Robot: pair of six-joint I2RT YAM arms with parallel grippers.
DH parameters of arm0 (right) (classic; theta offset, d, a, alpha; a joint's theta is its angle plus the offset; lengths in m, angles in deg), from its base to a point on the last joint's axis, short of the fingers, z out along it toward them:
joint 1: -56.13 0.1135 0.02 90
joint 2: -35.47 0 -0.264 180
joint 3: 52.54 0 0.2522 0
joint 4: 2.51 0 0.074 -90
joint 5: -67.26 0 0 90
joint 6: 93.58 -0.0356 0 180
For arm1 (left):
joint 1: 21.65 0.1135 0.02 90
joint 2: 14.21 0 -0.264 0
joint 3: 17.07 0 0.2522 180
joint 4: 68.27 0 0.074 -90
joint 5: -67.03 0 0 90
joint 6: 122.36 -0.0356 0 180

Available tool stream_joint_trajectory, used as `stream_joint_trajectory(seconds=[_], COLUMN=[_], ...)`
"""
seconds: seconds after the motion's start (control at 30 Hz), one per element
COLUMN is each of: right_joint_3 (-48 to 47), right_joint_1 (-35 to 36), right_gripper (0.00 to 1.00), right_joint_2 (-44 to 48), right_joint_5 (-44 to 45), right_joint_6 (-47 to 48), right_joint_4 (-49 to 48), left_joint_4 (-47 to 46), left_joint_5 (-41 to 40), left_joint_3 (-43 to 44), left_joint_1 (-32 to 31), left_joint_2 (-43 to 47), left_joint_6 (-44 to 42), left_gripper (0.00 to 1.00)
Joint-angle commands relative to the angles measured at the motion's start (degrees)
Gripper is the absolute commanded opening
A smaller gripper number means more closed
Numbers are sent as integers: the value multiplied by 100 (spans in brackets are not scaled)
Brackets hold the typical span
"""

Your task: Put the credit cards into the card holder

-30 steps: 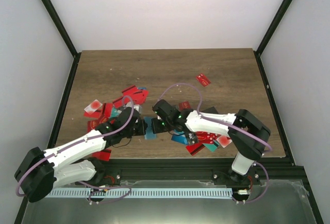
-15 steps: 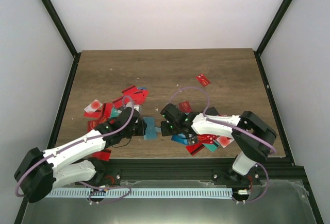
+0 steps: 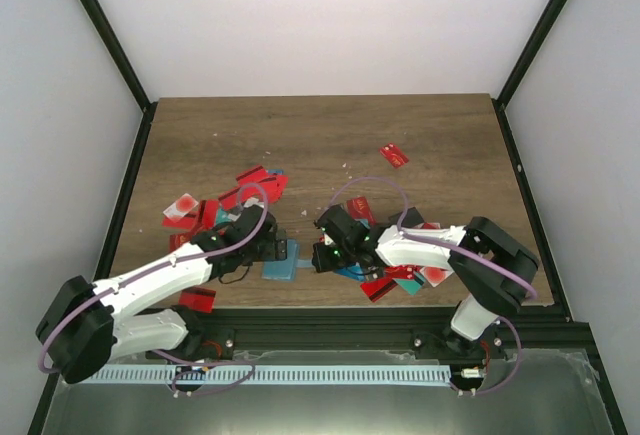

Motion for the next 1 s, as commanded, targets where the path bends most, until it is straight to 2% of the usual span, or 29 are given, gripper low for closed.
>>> stream_joint_trajectory(seconds=[0.0, 0.23, 0.4, 0.7, 0.97], right_joint_3=[111, 237, 245, 358, 474], right_joint_1=[-63, -217, -253, -280, -321], right_gripper=[1, 1, 1, 1, 1], right_joint_2=[158, 382, 552, 722, 861], right_joint_5=[-339, -586, -578, -456, -383], right_joint_6=[148, 251, 314, 306, 312], right_joint_4=[-320, -475, -397, -290, -225], left_joint_4=[561, 450, 273, 772, 733], left_joint_5=[-222, 225, 273, -501, -574], left_joint_3=[342, 275, 336, 964, 1047], left_joint_1=[-34, -271, -754, -1193, -1281], left_joint_2=[110, 247, -165, -1403, -1682], left_joint_6=[11, 122, -8, 36, 32], left_gripper=[100, 98, 96, 96, 95])
